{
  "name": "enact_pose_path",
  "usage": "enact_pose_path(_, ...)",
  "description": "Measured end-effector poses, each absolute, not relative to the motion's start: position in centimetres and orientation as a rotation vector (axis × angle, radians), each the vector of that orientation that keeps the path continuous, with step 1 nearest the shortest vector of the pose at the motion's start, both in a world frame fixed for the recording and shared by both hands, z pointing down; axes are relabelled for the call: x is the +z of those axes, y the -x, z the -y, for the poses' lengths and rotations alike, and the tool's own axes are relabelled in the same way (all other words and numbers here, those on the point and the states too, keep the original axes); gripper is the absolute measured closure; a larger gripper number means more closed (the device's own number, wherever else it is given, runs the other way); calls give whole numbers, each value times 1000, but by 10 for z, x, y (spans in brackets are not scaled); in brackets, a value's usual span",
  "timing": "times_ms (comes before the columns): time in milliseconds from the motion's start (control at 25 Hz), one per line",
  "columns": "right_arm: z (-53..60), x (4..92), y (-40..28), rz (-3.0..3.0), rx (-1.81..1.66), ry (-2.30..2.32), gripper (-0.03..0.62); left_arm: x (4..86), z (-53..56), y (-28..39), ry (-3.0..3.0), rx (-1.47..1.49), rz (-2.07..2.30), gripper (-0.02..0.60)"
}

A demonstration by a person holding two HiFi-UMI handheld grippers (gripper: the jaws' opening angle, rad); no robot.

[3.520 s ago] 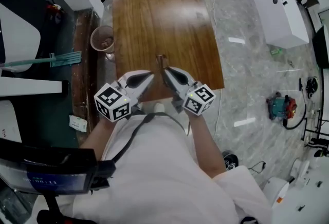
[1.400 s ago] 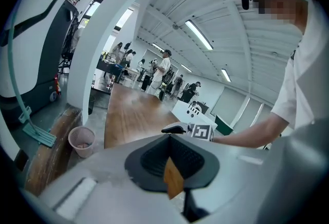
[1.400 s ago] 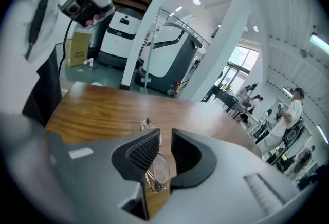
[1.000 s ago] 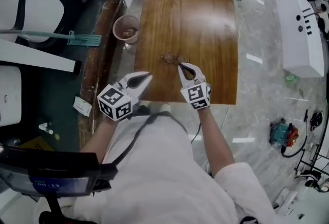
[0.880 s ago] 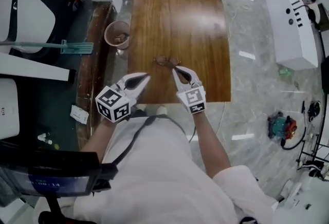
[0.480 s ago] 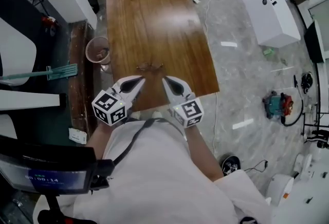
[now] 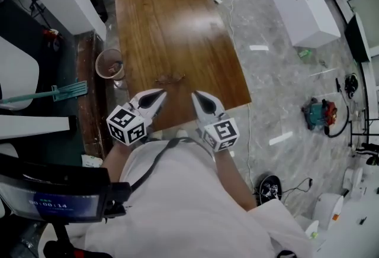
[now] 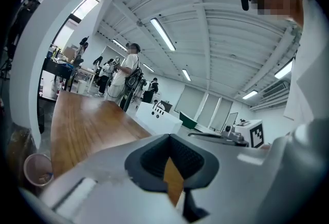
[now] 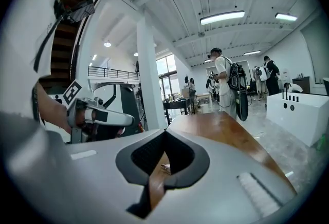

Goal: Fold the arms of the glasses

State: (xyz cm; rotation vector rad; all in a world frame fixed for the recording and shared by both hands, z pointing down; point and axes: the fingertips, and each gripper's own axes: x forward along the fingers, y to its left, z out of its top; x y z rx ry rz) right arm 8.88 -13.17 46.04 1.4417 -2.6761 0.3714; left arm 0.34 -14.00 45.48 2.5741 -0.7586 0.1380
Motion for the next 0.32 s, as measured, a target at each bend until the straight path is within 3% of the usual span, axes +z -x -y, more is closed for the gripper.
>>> enact_pose_path(320, 133, 462, -83, 2666, 377, -1436, 586, 457, 142, 4, -2555, 132, 771, 578)
